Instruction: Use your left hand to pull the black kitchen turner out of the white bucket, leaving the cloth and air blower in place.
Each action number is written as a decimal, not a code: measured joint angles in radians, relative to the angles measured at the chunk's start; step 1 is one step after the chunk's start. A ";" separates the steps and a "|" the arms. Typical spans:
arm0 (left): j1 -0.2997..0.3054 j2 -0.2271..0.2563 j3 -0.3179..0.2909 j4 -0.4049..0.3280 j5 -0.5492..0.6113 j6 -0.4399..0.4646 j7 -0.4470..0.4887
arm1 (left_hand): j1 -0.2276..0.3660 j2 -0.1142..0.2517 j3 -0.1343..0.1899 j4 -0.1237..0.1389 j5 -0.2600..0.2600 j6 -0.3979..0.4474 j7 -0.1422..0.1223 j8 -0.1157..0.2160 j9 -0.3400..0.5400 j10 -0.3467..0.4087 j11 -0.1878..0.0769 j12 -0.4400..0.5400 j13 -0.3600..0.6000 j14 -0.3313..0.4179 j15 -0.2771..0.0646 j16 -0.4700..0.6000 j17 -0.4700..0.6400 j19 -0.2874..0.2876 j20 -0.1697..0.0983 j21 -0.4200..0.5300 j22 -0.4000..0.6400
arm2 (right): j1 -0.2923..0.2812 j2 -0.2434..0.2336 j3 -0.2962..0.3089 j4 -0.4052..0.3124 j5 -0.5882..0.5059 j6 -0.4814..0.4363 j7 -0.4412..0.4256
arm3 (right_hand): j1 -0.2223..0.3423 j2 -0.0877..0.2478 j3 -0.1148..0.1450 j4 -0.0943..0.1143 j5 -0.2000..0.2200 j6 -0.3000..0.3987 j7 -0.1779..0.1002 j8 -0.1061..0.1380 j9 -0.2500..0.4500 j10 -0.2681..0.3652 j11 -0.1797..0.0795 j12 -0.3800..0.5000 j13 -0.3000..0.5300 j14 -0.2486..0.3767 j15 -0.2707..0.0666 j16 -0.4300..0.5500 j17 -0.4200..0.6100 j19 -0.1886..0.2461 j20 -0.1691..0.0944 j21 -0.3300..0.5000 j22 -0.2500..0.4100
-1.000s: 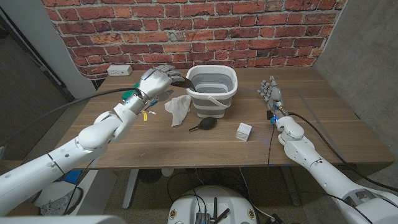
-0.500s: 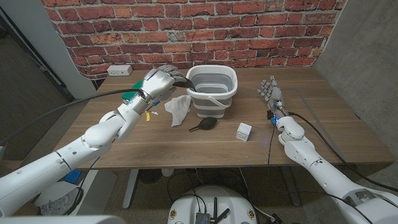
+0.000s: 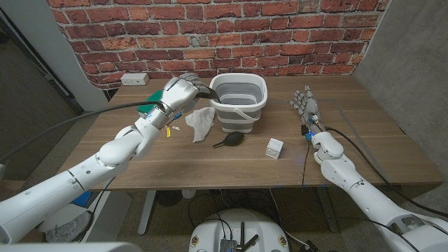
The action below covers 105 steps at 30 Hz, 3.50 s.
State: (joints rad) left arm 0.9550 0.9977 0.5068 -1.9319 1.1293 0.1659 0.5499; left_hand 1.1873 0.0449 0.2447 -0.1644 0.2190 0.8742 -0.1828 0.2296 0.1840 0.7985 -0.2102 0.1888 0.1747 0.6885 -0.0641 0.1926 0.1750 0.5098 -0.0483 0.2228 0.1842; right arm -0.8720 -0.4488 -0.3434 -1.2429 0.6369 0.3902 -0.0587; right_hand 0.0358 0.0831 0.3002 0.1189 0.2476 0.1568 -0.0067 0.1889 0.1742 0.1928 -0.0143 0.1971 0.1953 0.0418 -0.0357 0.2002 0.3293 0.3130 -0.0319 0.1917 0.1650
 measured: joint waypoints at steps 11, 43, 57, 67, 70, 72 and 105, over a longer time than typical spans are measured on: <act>0.005 -0.003 0.006 -0.002 0.005 0.021 0.013 | -0.007 0.015 0.024 0.002 0.000 0.113 0.011 0.017 0.001 0.140 0.002 0.004 0.003 0.126 -0.029 0.000 0.000 0.021 0.000 0.007 0.000 | -0.003 -0.001 0.000 -0.003 0.001 0.000 0.000 | 0.000 0.000 0.004 0.004 0.000 0.005 0.005 0.000 0.000 0.000 0.000 0.000 0.000 0.011 0.000 0.000 -0.005 0.001 0.001 0.000 0.000; -0.015 -0.008 0.025 0.001 0.033 0.046 0.029 | -0.026 0.064 0.069 0.000 0.000 0.155 0.021 0.027 0.003 0.268 0.004 0.003 0.005 0.257 -0.069 0.004 0.004 0.052 -0.005 0.011 0.000 | 0.000 0.002 -0.001 -0.003 0.005 -0.006 0.007 | 0.000 0.000 0.003 0.003 0.000 0.005 0.005 0.000 0.000 0.000 0.000 0.000 0.000 0.011 0.000 0.000 -0.014 0.007 -0.004 0.000 0.000; -0.019 -0.019 0.023 -0.006 0.067 0.075 0.032 | -0.029 0.066 0.080 -0.005 -0.004 0.183 0.021 0.030 0.003 0.312 0.007 0.013 0.011 0.291 -0.084 0.008 0.009 0.052 -0.005 0.011 0.000 | 0.004 0.005 -0.002 0.009 0.008 0.000 0.016 | 0.000 0.000 0.008 0.008 0.000 0.005 0.005 0.000 0.000 0.000 0.000 0.000 0.000 0.011 0.000 0.000 -0.018 0.010 0.000 0.000 0.000; -0.052 -0.035 0.040 0.012 0.097 0.080 0.040 | -0.029 0.066 0.080 -0.005 -0.005 0.190 0.025 0.050 0.003 0.314 0.006 0.011 0.012 0.291 -0.084 0.008 0.006 0.052 -0.005 0.011 0.000 | 0.006 0.005 -0.001 0.016 0.013 0.004 0.027 | 0.000 0.000 0.007 0.007 0.000 0.005 0.005 0.000 0.000 0.000 0.000 0.000 0.000 0.011 0.000 0.000 -0.019 0.010 0.000 0.000 0.000; -0.065 -0.042 0.048 0.020 0.105 0.080 0.043 | -0.029 0.066 0.080 -0.005 -0.005 0.190 0.025 0.053 0.003 0.314 0.006 0.010 0.012 0.291 -0.084 0.008 0.006 0.052 -0.005 0.011 0.000 | 0.006 0.005 -0.001 0.018 0.015 0.005 0.029 | 0.000 0.000 0.007 0.007 0.000 0.005 0.005 0.000 0.000 0.000 0.000 0.000 0.000 0.011 0.000 0.000 -0.019 0.010 0.000 0.000 0.000; -0.075 -0.047 0.054 0.026 0.113 0.080 0.046 | -0.029 0.066 0.080 -0.005 -0.006 0.190 0.025 0.053 0.004 0.314 0.006 0.010 0.012 0.291 -0.084 0.008 0.006 0.052 -0.005 0.011 0.000 | 0.006 0.005 0.000 0.018 0.016 0.006 0.030 | 0.000 0.000 0.007 0.007 0.000 0.006 0.005 0.000 0.000 0.000 0.000 0.000 0.000 0.011 0.000 0.000 -0.019 0.010 0.000 0.000 0.000; -0.235 -0.135 0.151 0.150 0.162 0.062 0.130 | -0.029 0.065 0.088 -0.005 -0.008 0.209 0.044 0.055 0.015 0.314 0.006 0.006 0.015 0.291 -0.084 0.003 0.006 0.052 -0.005 0.011 0.000 | 0.010 0.012 0.006 0.053 0.031 0.027 0.056 | 0.000 0.000 0.007 0.007 0.000 0.007 0.003 0.000 0.000 0.003 0.004 0.000 0.000 0.011 0.000 0.000 -0.026 0.014 0.003 0.000 0.000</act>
State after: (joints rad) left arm 0.7203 0.8623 0.6579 -1.7815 1.2913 0.2283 0.6803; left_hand 1.1583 0.1104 0.3328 -0.1696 0.2109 1.0836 -0.1388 0.2844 0.1985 1.1126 -0.2038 0.1952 0.1901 0.9791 -0.1482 0.1955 0.1814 0.5615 -0.0535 0.2337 0.1837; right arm -0.8618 -0.4366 -0.3375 -1.1903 0.6675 0.4167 -0.0023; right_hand 0.0358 0.0832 0.3076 0.1263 0.2476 0.1641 -0.0034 0.1889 0.1742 0.1962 -0.0106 0.1971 0.1957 0.0525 -0.0356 0.2002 0.3034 0.3269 -0.0286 0.1917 0.1650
